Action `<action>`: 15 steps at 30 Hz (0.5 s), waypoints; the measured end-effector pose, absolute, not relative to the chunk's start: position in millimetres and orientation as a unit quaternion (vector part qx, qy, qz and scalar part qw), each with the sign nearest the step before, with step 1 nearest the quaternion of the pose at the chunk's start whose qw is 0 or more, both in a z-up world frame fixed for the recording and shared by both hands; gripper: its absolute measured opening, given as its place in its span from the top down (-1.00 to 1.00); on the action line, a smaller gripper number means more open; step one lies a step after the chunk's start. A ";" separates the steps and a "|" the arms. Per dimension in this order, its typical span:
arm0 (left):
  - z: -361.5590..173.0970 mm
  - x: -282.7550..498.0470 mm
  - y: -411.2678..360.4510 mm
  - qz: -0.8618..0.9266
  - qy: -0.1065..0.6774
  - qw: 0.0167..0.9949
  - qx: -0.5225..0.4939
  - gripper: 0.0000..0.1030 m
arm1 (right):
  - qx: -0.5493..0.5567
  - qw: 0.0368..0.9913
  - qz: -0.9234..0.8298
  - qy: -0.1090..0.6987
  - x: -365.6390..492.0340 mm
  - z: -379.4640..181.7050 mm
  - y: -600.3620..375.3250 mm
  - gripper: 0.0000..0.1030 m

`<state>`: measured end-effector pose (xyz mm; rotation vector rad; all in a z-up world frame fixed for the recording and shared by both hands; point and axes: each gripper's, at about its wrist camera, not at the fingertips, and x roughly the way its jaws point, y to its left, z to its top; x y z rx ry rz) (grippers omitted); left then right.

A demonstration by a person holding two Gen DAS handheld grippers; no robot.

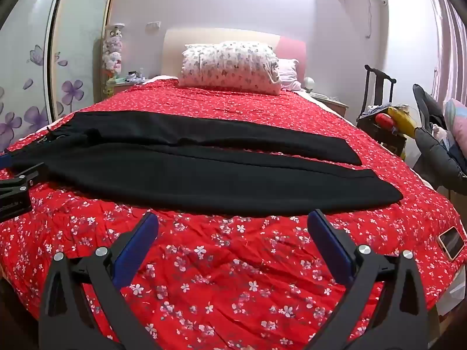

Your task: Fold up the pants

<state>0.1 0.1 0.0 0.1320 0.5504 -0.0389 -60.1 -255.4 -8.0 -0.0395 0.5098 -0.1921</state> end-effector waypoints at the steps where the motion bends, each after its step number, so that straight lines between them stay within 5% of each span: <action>1: 0.0 0.1 0.1 -0.019 0.271 0.960 0.066 -0.97 | -0.019 0.963 -0.095 0.252 -60.1 -8.1 -255.5 -0.97; 15: 0.0 -0.2 -0.1 -0.017 0.269 0.961 0.069 -0.97 | -0.018 0.963 -0.095 0.253 -59.6 -8.7 -256.6 -0.97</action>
